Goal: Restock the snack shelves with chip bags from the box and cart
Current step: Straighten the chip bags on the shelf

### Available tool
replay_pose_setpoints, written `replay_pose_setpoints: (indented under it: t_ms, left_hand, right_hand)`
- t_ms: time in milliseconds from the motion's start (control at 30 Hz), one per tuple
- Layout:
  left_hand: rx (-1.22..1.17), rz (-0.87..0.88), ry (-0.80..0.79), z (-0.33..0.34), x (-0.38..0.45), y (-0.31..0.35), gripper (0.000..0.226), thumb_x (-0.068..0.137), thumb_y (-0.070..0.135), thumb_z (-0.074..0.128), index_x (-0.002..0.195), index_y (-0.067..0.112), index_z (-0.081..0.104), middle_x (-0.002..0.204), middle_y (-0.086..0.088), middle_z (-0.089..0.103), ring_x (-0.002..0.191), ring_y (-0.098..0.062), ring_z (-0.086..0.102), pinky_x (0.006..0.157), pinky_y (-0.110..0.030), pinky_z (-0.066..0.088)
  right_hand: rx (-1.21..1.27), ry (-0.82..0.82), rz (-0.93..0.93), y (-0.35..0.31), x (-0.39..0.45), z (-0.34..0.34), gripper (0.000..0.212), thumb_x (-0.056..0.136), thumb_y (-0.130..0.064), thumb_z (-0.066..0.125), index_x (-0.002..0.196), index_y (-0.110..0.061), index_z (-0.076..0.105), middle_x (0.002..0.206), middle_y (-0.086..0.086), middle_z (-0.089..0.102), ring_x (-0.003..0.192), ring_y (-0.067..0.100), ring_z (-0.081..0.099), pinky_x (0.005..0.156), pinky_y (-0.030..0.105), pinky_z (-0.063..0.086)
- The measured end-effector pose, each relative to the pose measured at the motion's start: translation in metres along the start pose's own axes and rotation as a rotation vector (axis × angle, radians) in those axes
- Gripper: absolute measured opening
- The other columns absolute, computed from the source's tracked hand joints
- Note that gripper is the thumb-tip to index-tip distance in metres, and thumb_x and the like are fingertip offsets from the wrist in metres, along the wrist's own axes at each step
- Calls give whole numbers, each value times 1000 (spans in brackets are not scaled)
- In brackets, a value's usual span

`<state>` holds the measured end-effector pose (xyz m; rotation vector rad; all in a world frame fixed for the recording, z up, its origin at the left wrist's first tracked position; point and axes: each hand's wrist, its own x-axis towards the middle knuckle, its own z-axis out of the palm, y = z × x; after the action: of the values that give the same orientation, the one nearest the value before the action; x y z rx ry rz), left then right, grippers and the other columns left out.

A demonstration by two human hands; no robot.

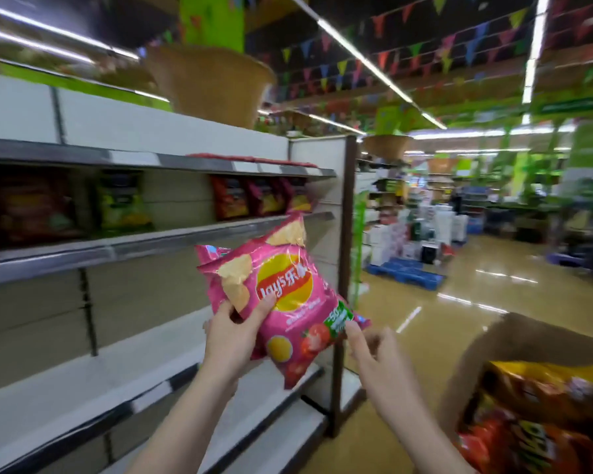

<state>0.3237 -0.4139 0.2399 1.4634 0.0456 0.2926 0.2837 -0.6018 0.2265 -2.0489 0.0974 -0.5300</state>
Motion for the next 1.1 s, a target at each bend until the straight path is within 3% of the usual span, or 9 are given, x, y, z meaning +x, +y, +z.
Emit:
replay_pose_setpoints:
  t_ms: [100, 200, 300, 500, 633, 700, 800, 867, 1100]
  left_hand:
    - [118, 44, 117, -54, 17, -9, 73, 44, 80, 77, 105, 45, 60, 125, -6, 57, 102, -27, 66, 79, -47, 59]
    - [141, 93, 167, -93, 19, -7, 74, 44, 79, 77, 106, 45, 60, 125, -6, 58, 100, -27, 67, 77, -45, 60]
    - [152, 131, 199, -129, 19, -1, 77, 42, 75, 82, 107, 37, 64, 122, -9, 59, 95, -24, 70, 75, -42, 61]
    - [223, 212, 296, -206, 20, 25, 80, 35, 72, 82, 96, 22, 67, 114, 3, 45, 104, -15, 64, 86, -40, 57]
    - [292, 203, 313, -265, 27, 42, 64, 49, 73, 67, 85, 21, 69, 105, -6, 50, 102, -18, 60, 78, -41, 58]
    - [301, 196, 283, -293, 31, 46, 55, 63, 76, 63, 78, 24, 70, 103, -8, 57, 99, -17, 60, 75, -37, 58]
    - [275, 207, 287, -336, 38, 49, 14, 84, 33, 72, 76, 21, 70, 83, 3, 68, 84, -13, 64, 76, -32, 55]
    - [265, 225, 300, -365, 41, 56, 8, 86, 8, 68, 80, 13, 69, 77, 5, 67, 70, -4, 63, 65, -18, 52]
    - [307, 284, 347, -438, 56, 89, 4, 87, 16, 66, 91, 15, 67, 97, 3, 68, 81, -5, 65, 59, -12, 48]
  right_hand:
    - [-46, -4, -156, -20, 8, 30, 37, 87, -60, 49, 99, -25, 47, 104, -3, 59, 98, 17, 57, 79, 34, 45]
    - [-122, -196, -228, -49, 17, 71, 73, 80, -74, 44, 134, -26, 38, 131, 0, 52, 114, 14, 52, 88, 31, 45]
    - [-200, -344, -216, -83, 15, 117, 102, 69, -90, 25, 147, -25, 24, 136, 2, 56, 119, 20, 57, 98, 38, 47]
    - [-14, -453, -148, -136, -4, 198, 96, 53, -94, 34, 125, -33, 42, 116, -7, 64, 99, 13, 64, 88, 34, 53]
    - [126, -540, -80, -164, -10, 244, 86, 53, -89, 42, 111, -26, 54, 98, -8, 70, 83, 7, 68, 68, 22, 52]
    - [199, -564, -68, -177, -6, 262, 82, 52, -90, 47, 99, -24, 61, 87, -7, 73, 79, 11, 70, 76, 28, 55]
    - [252, -514, -23, -201, 7, 280, 61, 69, -76, 56, 79, -16, 62, 77, 2, 70, 82, 22, 67, 83, 32, 50]
    - [308, -461, 3, -217, 23, 292, 58, 73, -70, 61, 74, -12, 62, 77, 7, 69, 80, 25, 66, 90, 38, 51]
    - [159, -392, -119, -284, 85, 361, 107, 38, -103, 44, 88, -11, 71, 88, 9, 73, 86, 28, 68, 90, 44, 53]
